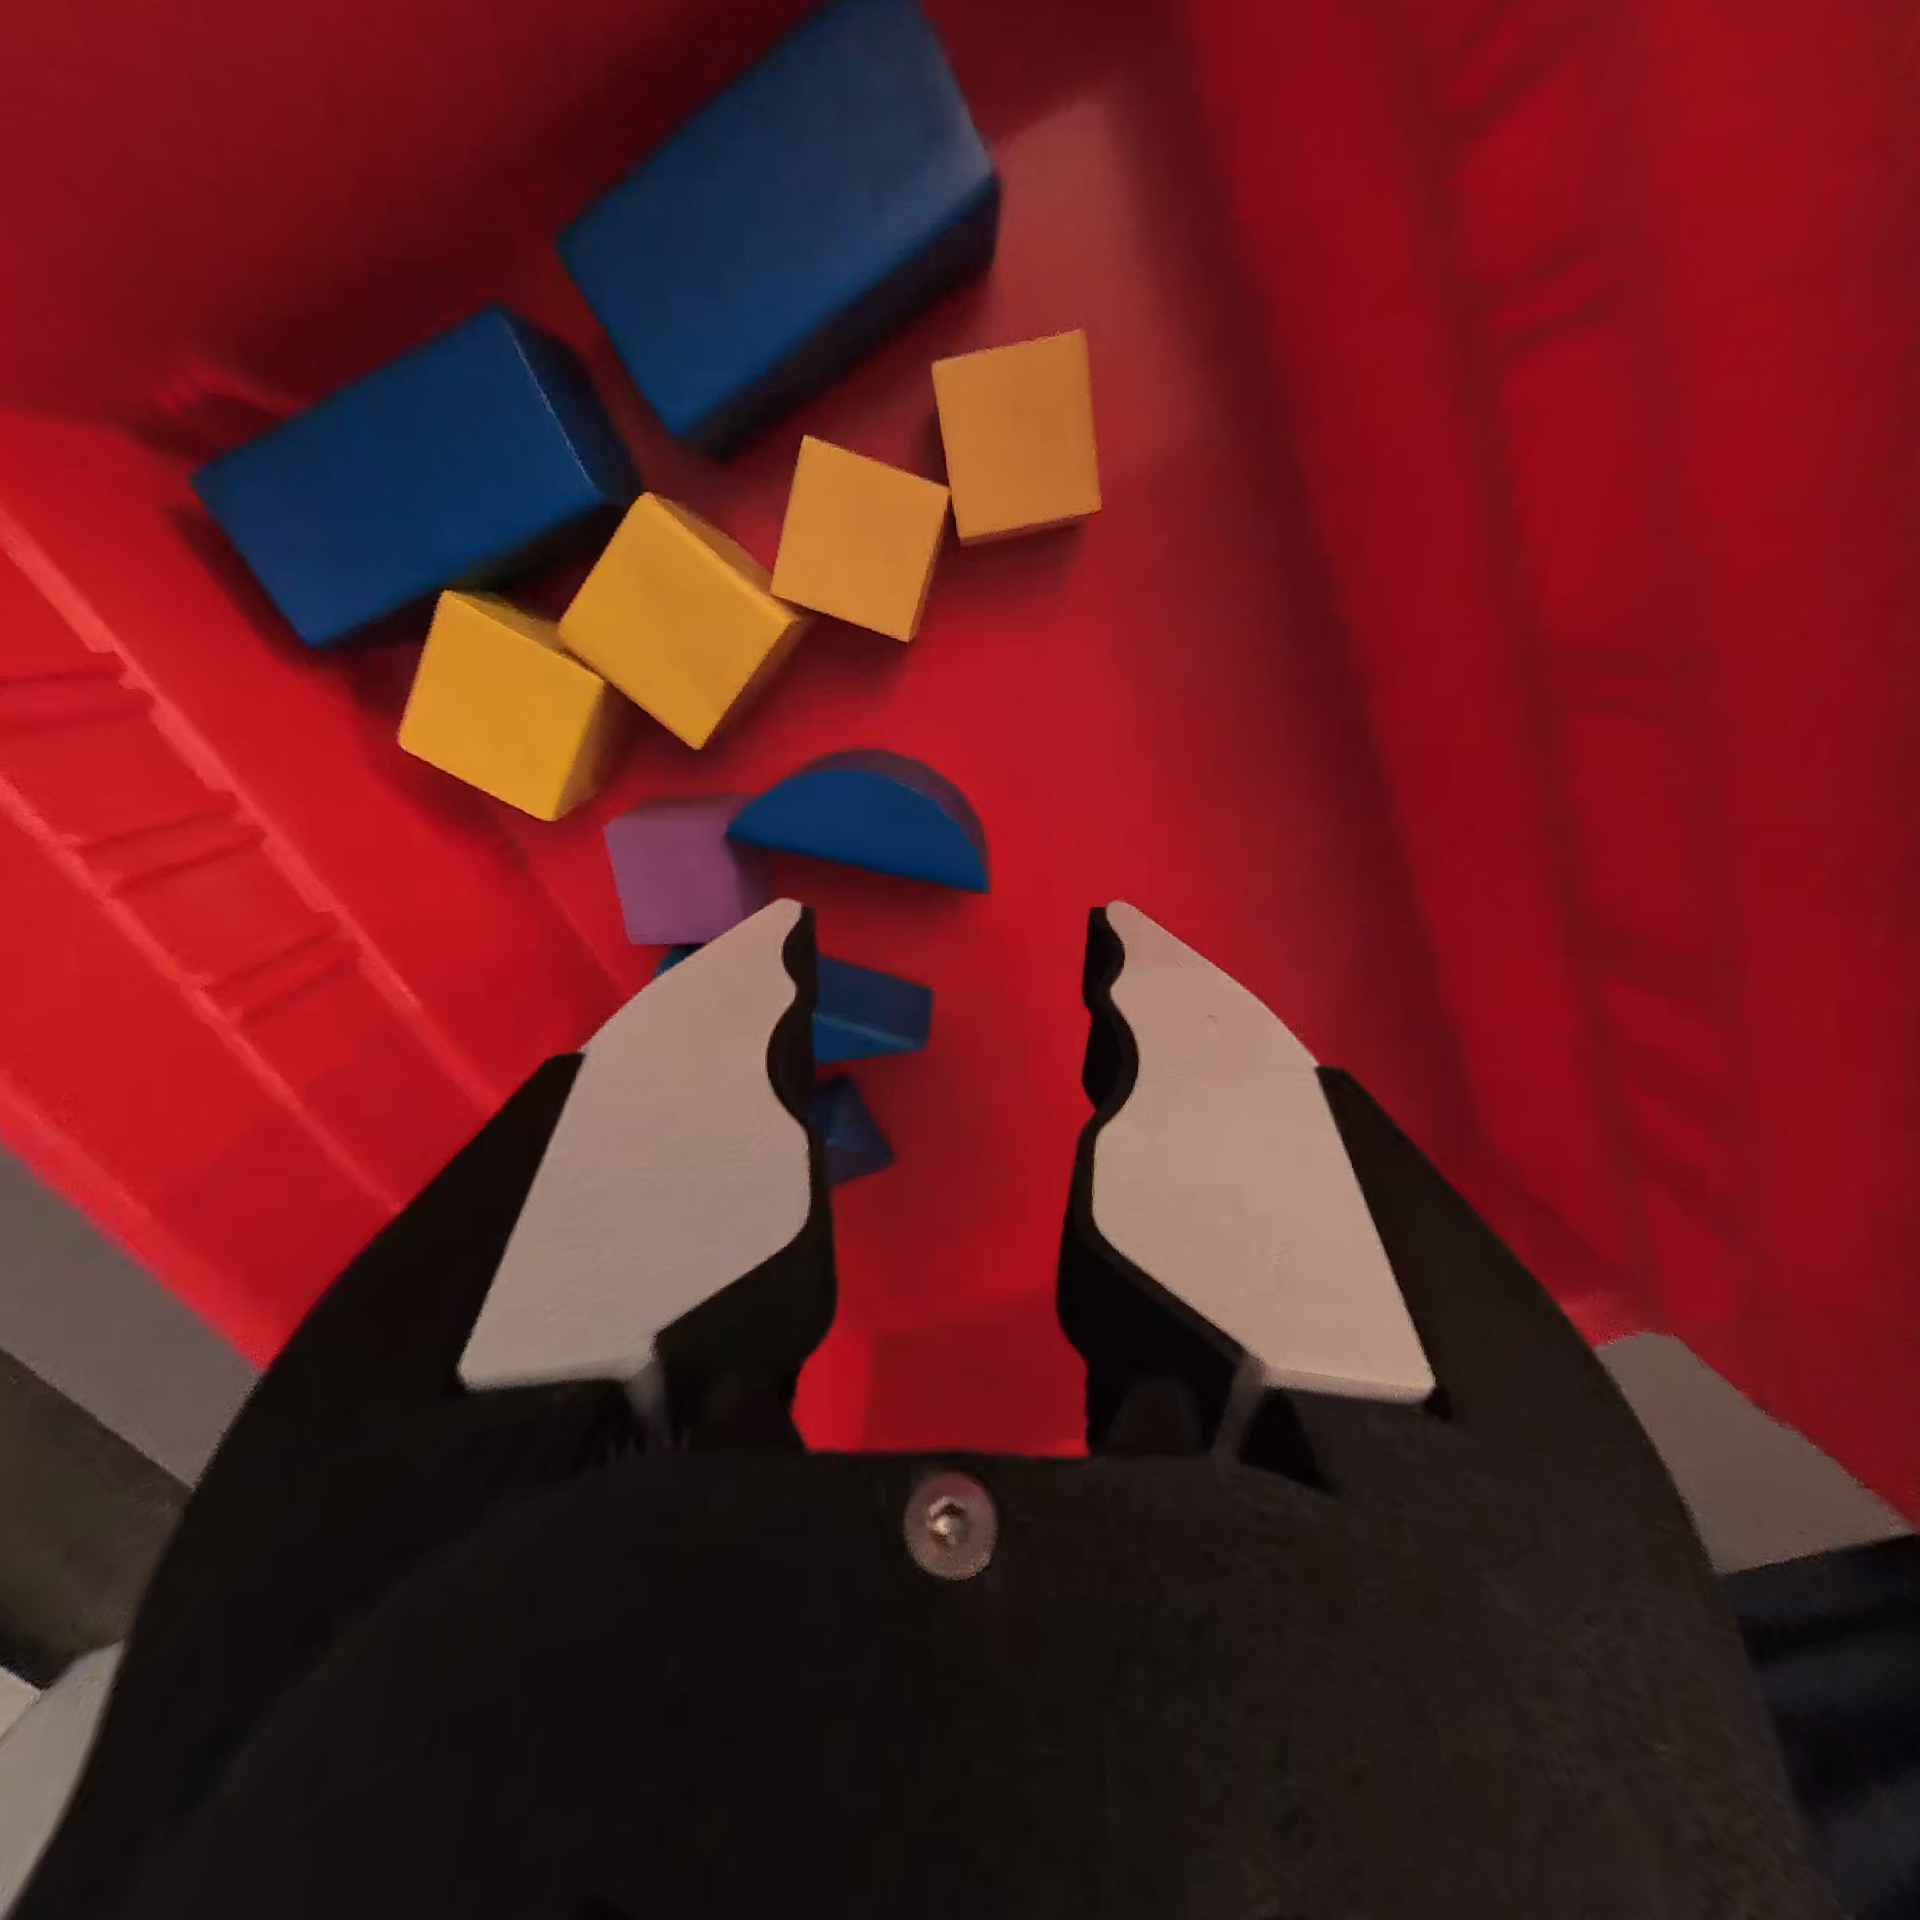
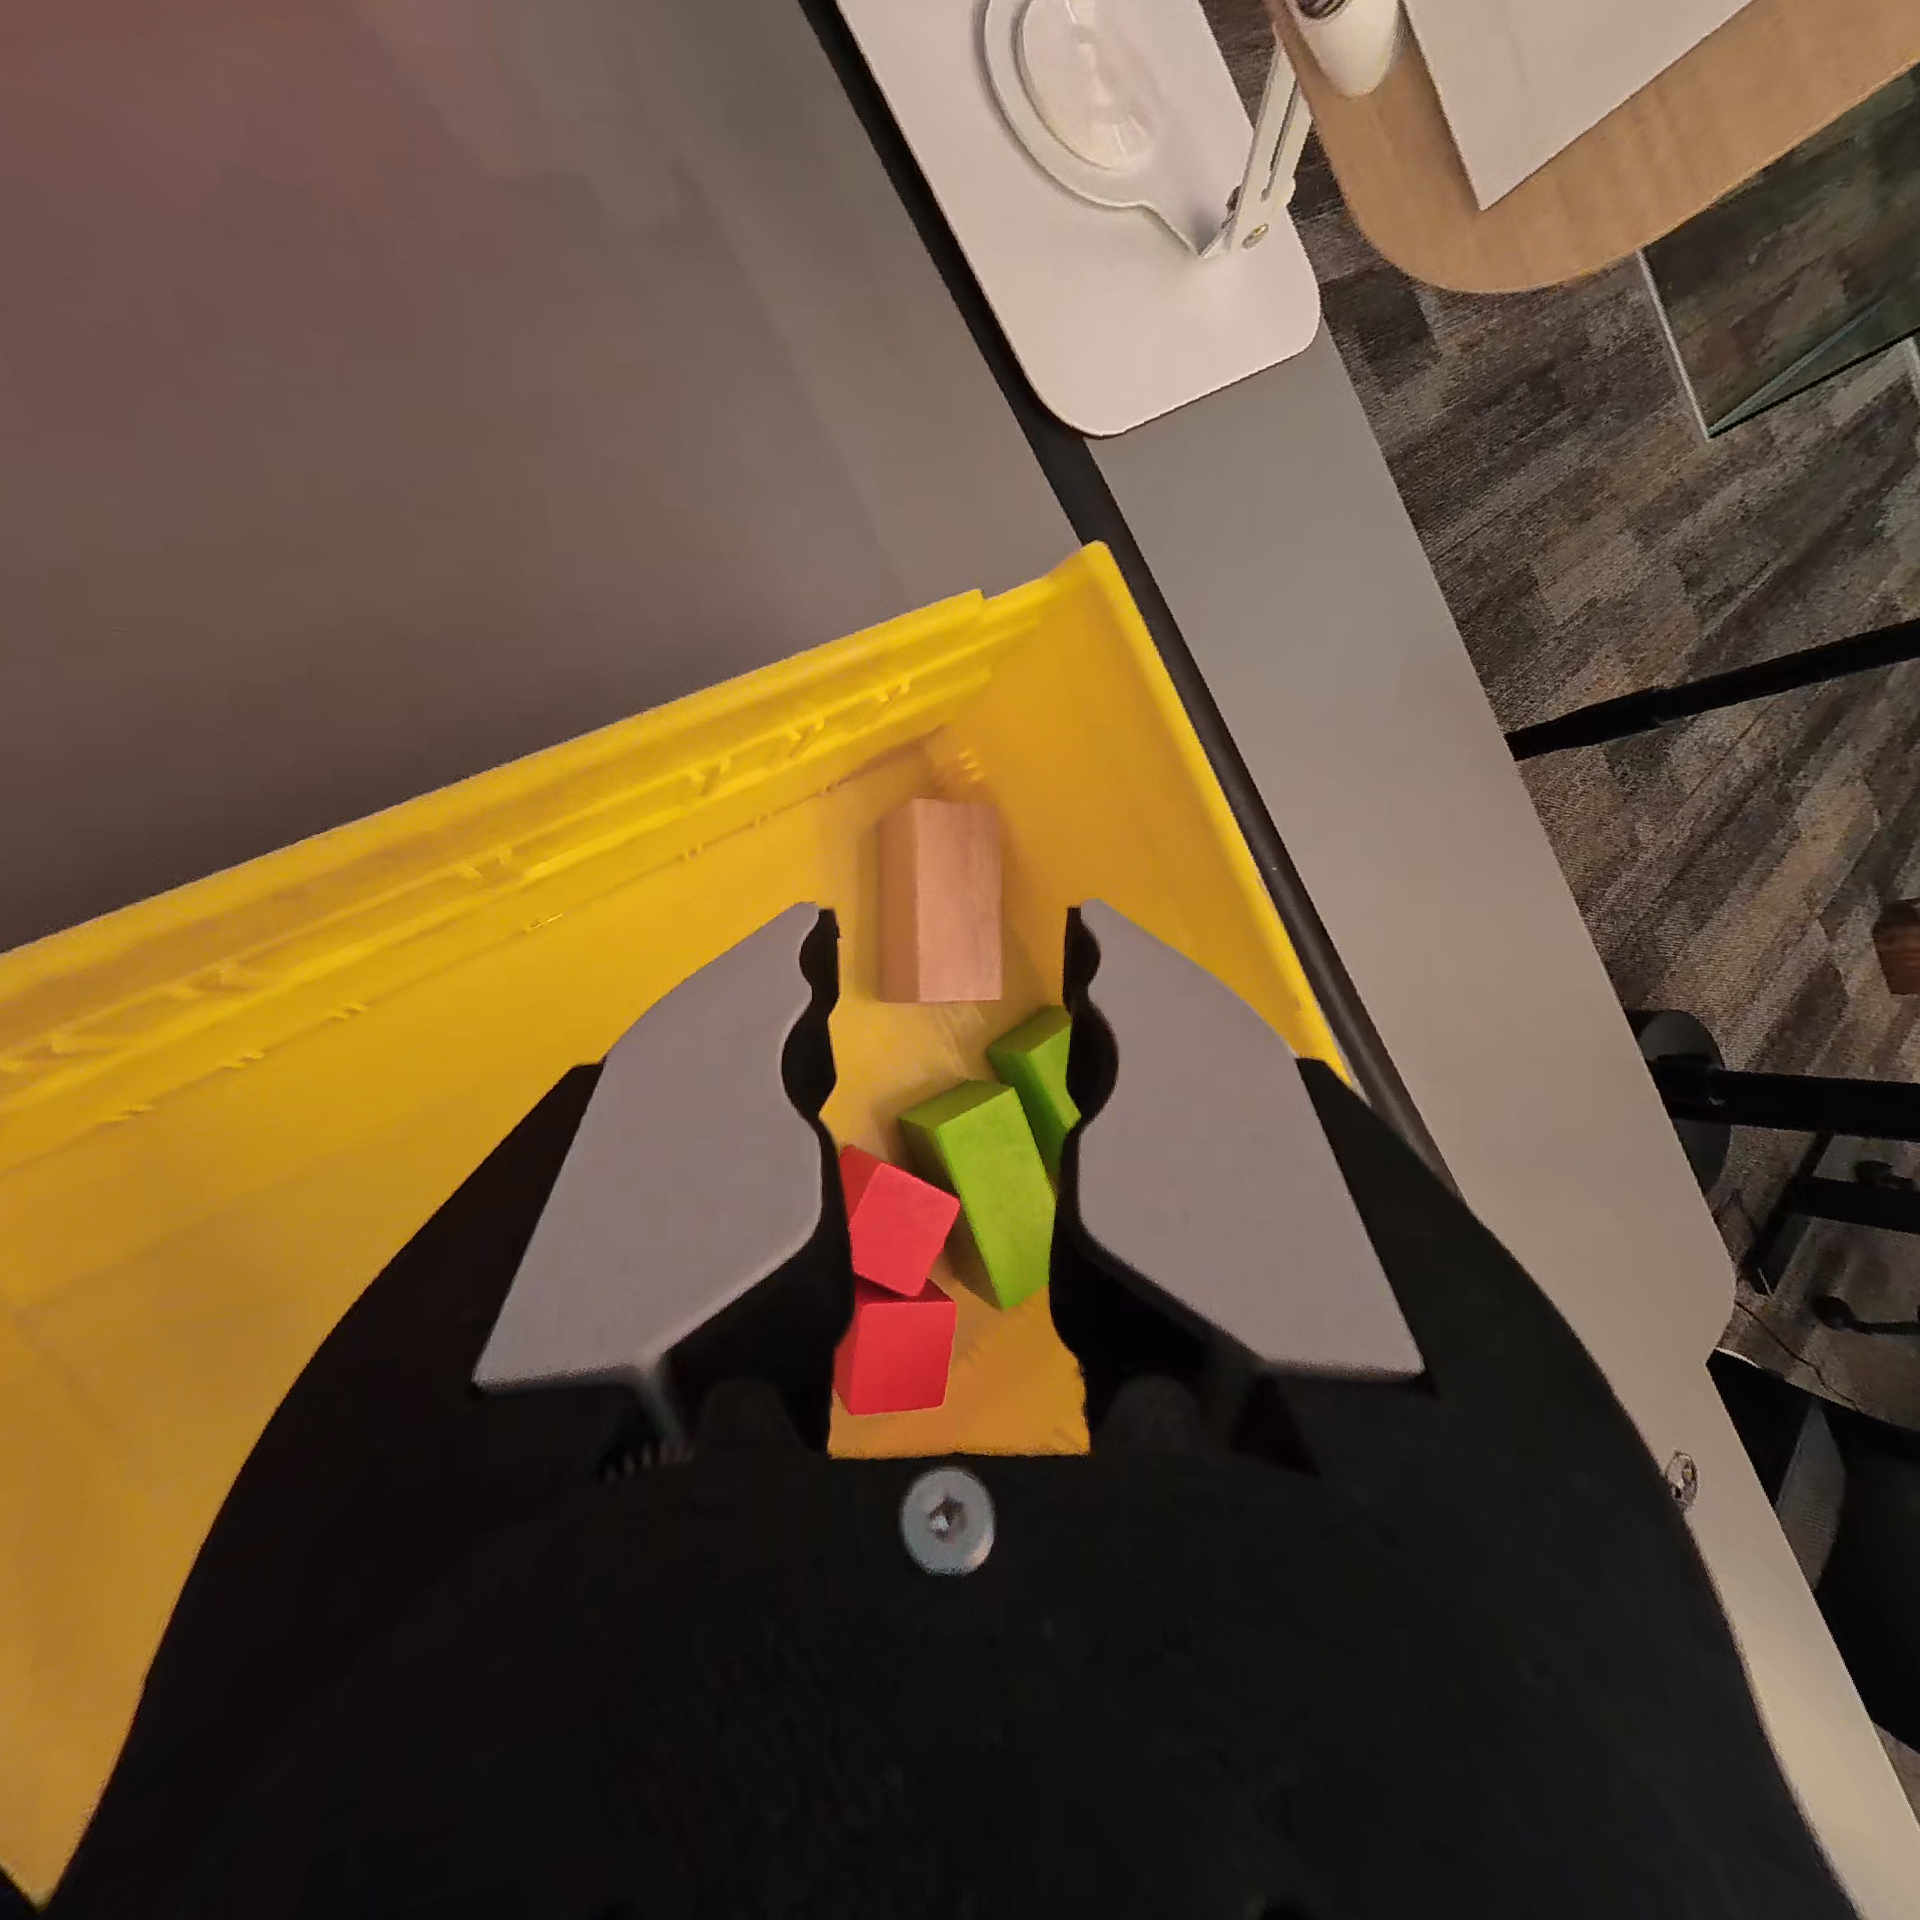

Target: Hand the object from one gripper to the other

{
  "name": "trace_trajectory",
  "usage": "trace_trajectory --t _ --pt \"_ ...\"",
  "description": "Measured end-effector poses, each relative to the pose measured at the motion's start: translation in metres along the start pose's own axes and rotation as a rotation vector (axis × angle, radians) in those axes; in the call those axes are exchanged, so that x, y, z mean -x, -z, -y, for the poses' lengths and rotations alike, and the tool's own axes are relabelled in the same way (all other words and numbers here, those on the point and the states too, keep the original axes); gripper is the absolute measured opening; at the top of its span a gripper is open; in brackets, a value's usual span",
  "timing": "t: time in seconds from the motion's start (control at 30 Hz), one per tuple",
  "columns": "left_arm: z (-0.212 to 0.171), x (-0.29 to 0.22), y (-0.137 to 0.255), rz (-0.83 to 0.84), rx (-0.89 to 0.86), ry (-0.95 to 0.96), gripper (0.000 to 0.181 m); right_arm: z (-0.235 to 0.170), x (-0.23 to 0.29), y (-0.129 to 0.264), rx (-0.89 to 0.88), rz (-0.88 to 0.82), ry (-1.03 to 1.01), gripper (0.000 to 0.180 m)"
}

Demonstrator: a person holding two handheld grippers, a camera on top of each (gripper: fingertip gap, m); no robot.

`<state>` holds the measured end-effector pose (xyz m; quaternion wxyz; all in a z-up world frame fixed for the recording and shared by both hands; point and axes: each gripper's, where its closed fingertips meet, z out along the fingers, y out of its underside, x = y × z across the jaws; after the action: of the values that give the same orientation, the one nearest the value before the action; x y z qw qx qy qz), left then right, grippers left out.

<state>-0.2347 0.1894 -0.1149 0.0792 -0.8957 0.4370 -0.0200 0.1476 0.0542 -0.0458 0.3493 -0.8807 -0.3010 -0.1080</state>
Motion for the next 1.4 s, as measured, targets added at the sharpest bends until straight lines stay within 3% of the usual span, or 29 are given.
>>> trace_trajectory --t 0.5,0.9,1.03,1.4 --pt "0.000 -0.002 -0.019 -0.104 0.033 0.299 0.051 -0.007 0.007 -0.005 0.058 0.012 0.039 0.044" --pt "0.006 0.013 -0.039 -0.018 0.042 0.274 0.045 -0.010 0.015 -0.011 0.099 0.036 0.075 0.044" --pt "0.005 0.012 -0.040 -0.025 0.048 0.249 0.026 -0.011 0.017 -0.015 0.114 0.040 0.085 0.044" --pt "-0.005 0.004 -0.014 -0.088 0.045 0.145 0.020 -0.002 0.011 -0.009 0.076 -0.004 0.080 0.044"
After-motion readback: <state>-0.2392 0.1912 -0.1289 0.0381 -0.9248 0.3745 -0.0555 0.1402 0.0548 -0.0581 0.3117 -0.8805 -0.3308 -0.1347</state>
